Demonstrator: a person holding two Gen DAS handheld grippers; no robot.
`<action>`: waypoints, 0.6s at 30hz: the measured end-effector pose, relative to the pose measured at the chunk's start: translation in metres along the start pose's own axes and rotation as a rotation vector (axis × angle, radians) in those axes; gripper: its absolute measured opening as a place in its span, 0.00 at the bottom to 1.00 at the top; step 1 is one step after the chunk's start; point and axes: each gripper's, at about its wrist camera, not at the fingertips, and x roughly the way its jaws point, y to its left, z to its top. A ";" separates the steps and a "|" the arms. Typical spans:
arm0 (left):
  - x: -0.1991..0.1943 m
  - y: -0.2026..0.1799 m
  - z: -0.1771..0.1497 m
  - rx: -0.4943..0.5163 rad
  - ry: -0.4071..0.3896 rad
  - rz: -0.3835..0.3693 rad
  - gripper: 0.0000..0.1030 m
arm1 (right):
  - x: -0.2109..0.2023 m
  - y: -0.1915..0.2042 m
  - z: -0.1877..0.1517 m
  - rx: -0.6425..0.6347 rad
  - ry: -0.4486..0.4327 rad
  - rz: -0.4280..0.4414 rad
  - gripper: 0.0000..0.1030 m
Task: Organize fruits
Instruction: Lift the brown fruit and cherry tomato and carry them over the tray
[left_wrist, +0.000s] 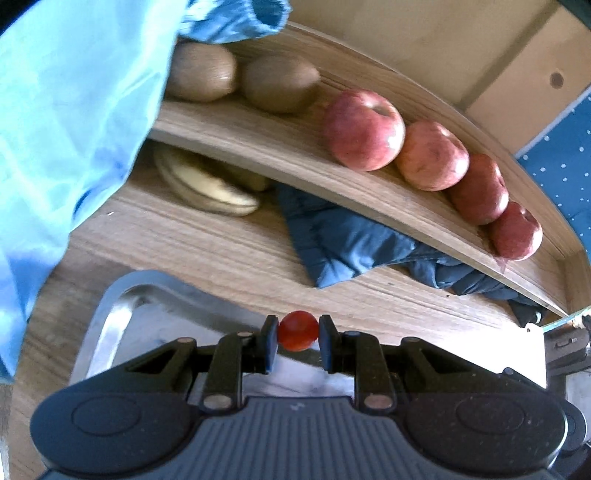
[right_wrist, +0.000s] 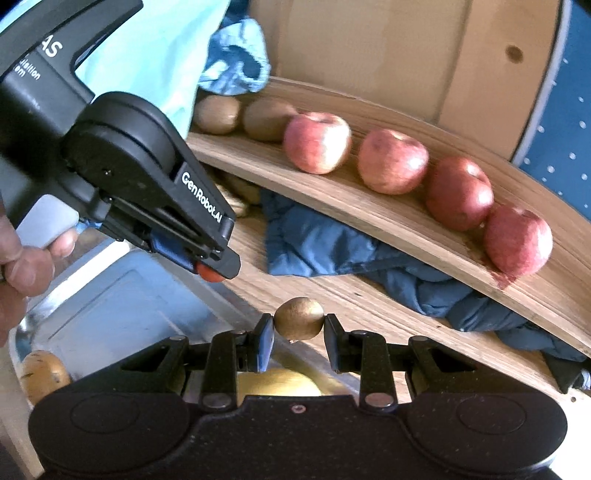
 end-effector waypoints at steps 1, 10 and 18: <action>-0.002 0.004 -0.001 -0.006 -0.001 0.004 0.24 | 0.000 0.003 0.000 -0.005 0.001 0.005 0.30; -0.010 0.026 -0.009 -0.040 -0.006 0.027 0.24 | 0.000 0.030 -0.001 -0.056 0.006 0.063 0.30; -0.016 0.037 -0.019 -0.060 0.000 0.039 0.24 | -0.001 0.042 -0.005 -0.090 0.018 0.101 0.30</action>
